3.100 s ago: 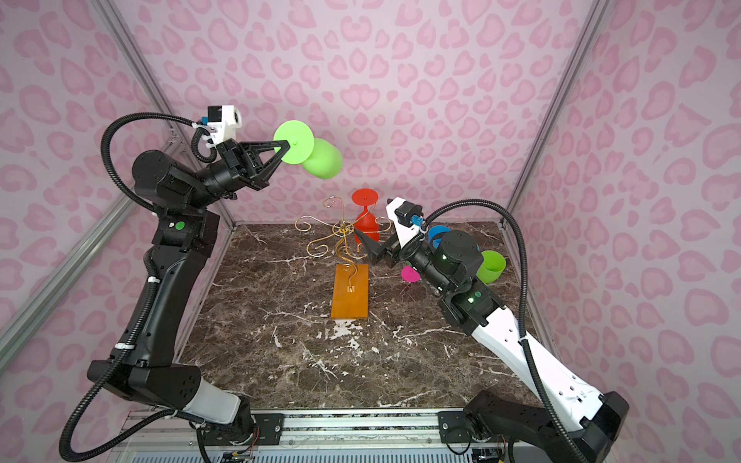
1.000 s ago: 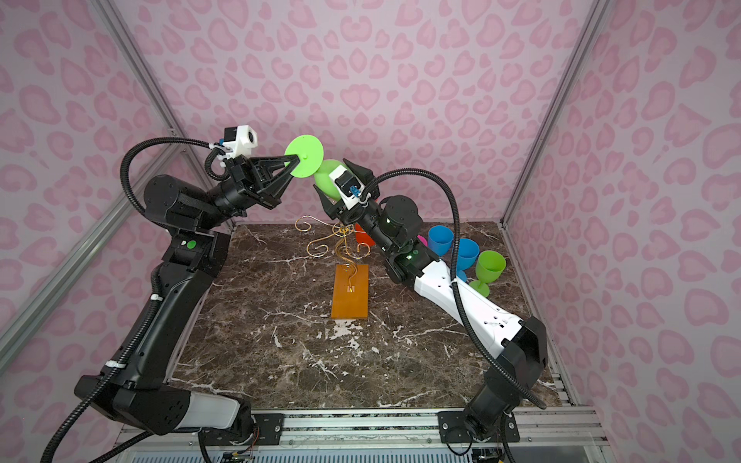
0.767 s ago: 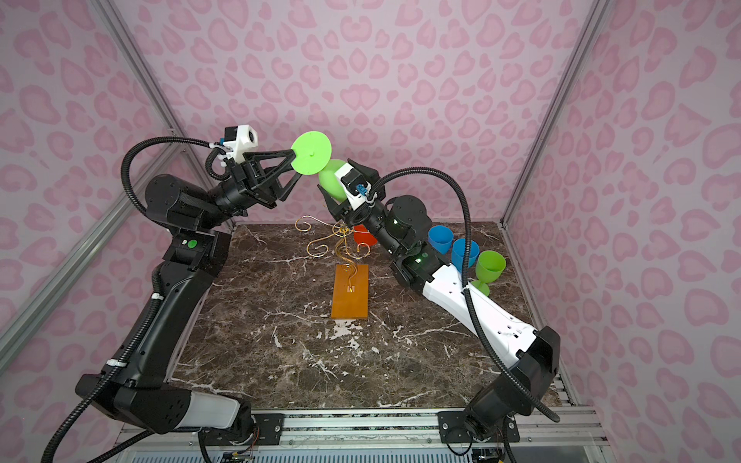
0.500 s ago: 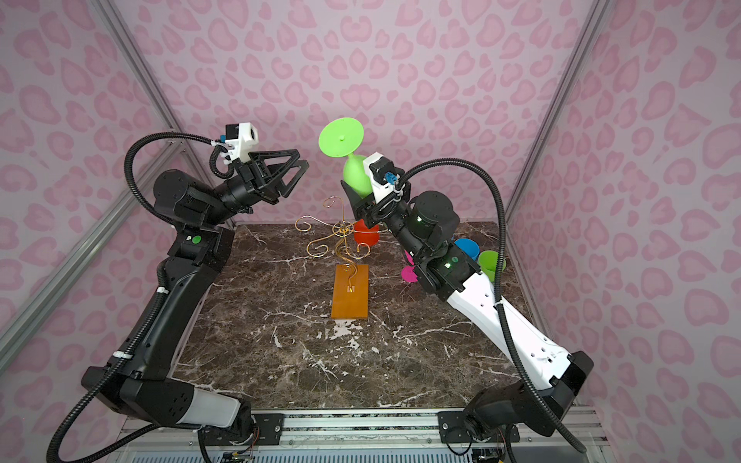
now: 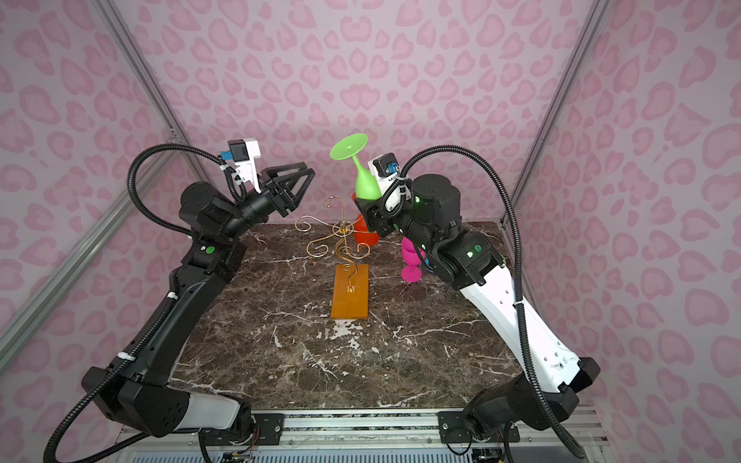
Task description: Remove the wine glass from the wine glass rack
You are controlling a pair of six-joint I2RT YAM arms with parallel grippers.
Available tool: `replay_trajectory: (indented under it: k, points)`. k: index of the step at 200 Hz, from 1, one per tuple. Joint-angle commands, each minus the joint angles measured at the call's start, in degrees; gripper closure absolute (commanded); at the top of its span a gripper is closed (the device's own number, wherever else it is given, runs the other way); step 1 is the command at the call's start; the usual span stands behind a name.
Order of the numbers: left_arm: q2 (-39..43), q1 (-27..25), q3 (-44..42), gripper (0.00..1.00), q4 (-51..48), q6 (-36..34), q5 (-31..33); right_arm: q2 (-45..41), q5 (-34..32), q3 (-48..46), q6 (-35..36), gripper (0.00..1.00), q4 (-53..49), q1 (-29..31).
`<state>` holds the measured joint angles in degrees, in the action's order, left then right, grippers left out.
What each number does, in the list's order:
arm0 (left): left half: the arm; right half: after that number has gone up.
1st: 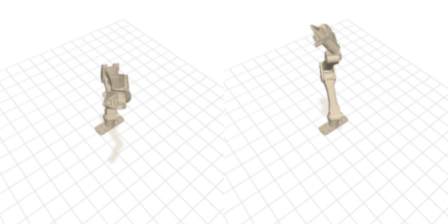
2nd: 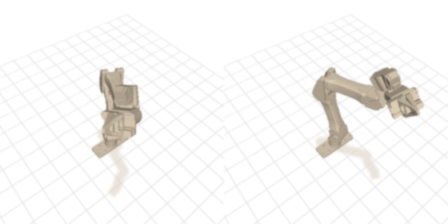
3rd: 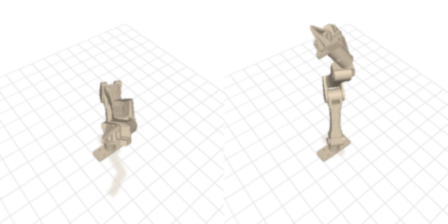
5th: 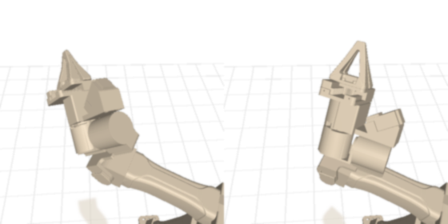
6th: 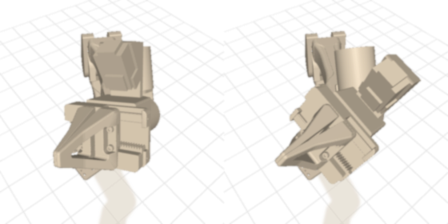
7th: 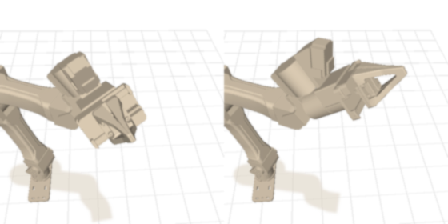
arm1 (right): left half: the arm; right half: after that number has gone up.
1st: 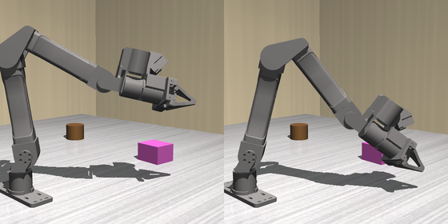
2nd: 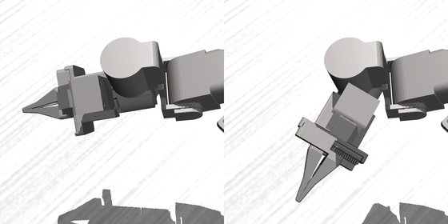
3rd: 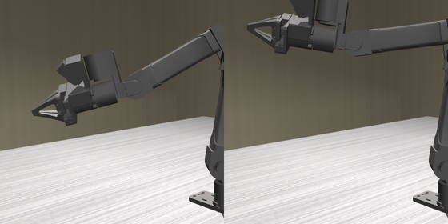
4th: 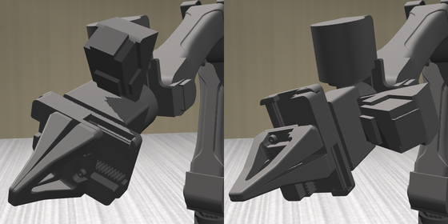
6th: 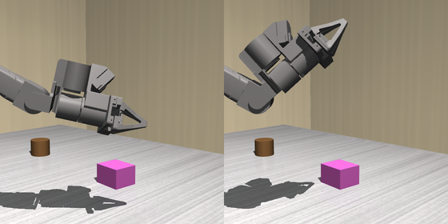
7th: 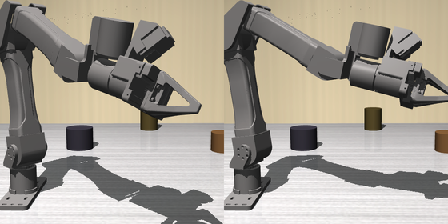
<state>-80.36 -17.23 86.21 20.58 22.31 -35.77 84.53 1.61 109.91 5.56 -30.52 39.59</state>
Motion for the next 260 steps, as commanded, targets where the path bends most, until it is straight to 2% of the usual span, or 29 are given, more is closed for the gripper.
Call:
replay_trajectory:
  k: [1,49,91,126,217,254,260]
  points:
    - [1.0,-0.1,-3.3,0.47,6.6,-21.0,1.0,2.2,0.7,2.9,-0.5,0.34,-8.2,-0.3]
    - [0.7,-0.2,-3.1,0.5,7.1,-32.8,-3.2,5.1,3.0,5.4,-1.1,0.36,-11.8,-0.5]
    - [-0.1,-0.2,-2.0,0.54,6.8,-35.4,-8.3,6.2,5.6,5.1,-1.3,0.37,-12.0,-0.5]
    - [-0.2,-0.3,-2.4,0.56,6.6,-37.9,-9.8,7.2,6.8,5.5,-1.6,0.37,-12.4,-0.6]
    - [-0.2,-0.8,-2.8,0.57,6.1,-42.0,-8.3,8.5,10.7,5.5,-3.3,0.41,-12.1,0.4]
    - [0.0,-1.0,-3.4,0.63,6.0,-43.0,-6.6,8.7,10.8,5.1,-4.0,0.42,-11.9,1.1]
    - [0.1,-1.0,-3.5,0.68,6.0,-43.3,-6.3,8.6,10.8,5.0,-4.1,0.42,-11.8,1.2]
